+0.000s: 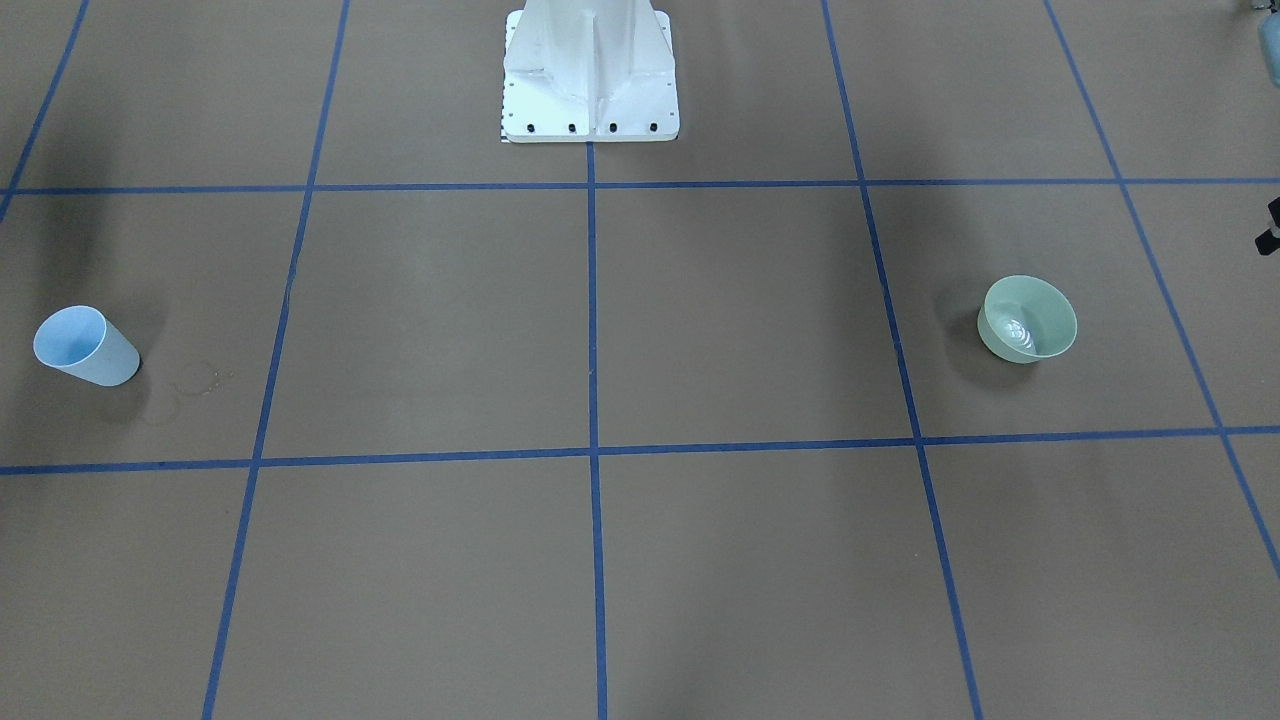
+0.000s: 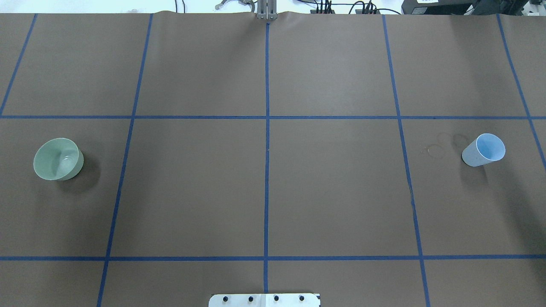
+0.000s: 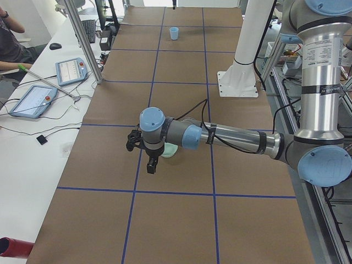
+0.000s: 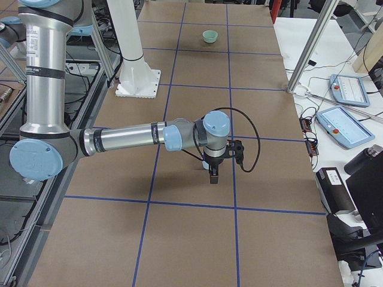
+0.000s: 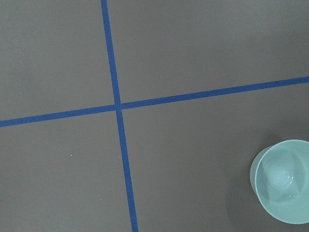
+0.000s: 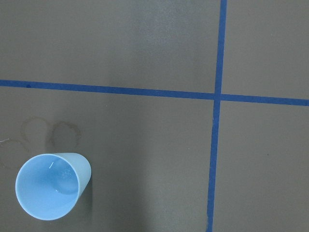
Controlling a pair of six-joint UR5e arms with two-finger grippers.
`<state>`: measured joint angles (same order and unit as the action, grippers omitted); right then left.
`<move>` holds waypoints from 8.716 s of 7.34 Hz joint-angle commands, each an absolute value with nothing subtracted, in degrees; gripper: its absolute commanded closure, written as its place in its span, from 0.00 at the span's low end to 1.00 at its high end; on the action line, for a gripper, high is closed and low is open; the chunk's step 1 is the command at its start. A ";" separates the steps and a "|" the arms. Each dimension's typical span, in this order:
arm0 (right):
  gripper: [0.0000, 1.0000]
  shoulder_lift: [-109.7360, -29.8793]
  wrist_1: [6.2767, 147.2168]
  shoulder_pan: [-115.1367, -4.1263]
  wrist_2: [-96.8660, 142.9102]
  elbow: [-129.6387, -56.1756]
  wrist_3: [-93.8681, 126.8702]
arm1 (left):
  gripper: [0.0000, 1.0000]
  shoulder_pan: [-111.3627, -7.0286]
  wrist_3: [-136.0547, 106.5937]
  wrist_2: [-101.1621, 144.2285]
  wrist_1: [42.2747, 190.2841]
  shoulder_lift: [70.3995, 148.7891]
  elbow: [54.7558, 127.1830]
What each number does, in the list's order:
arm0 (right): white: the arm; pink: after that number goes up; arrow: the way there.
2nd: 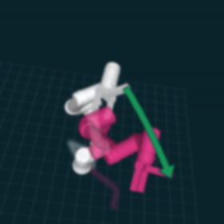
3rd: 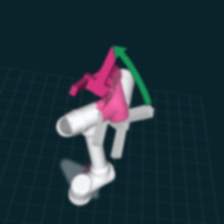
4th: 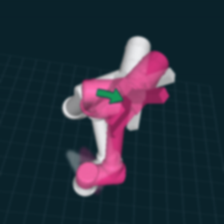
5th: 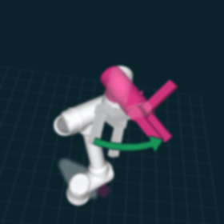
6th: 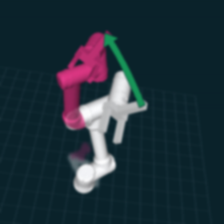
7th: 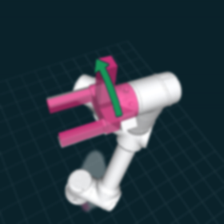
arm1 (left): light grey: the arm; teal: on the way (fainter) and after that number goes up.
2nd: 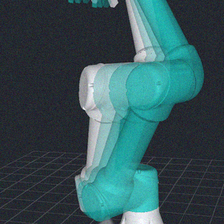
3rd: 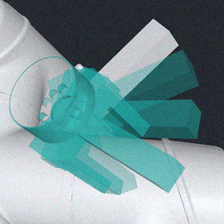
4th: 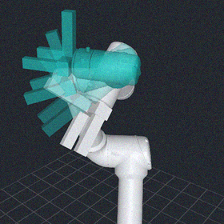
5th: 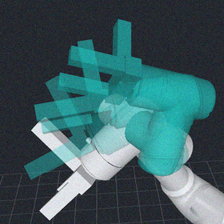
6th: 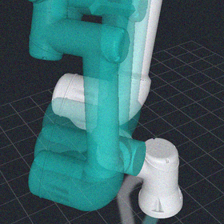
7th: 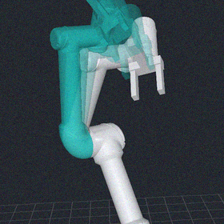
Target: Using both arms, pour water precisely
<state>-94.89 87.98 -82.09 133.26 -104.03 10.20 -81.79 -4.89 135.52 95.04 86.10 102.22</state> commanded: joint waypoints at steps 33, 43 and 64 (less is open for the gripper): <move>0.00 -95.27 84.99 -80.33 133.68 -103.71 10.20 | 1.00 -35.77 -77.17 125.68 104.59 137.81 75.68; 0.00 -95.27 84.99 -80.24 133.68 -103.97 9.76 | 0.37 -35.77 -77.17 125.68 104.59 137.55 75.85; 0.01 -103.27 21.71 -55.91 120.16 -88.77 22.94 | 0.00 -42.98 -82.35 125.51 104.06 118.83 97.91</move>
<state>-103.71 21.76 -56.92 121.05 -89.35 22.54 -42.96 -82.35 125.51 104.06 118.83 97.91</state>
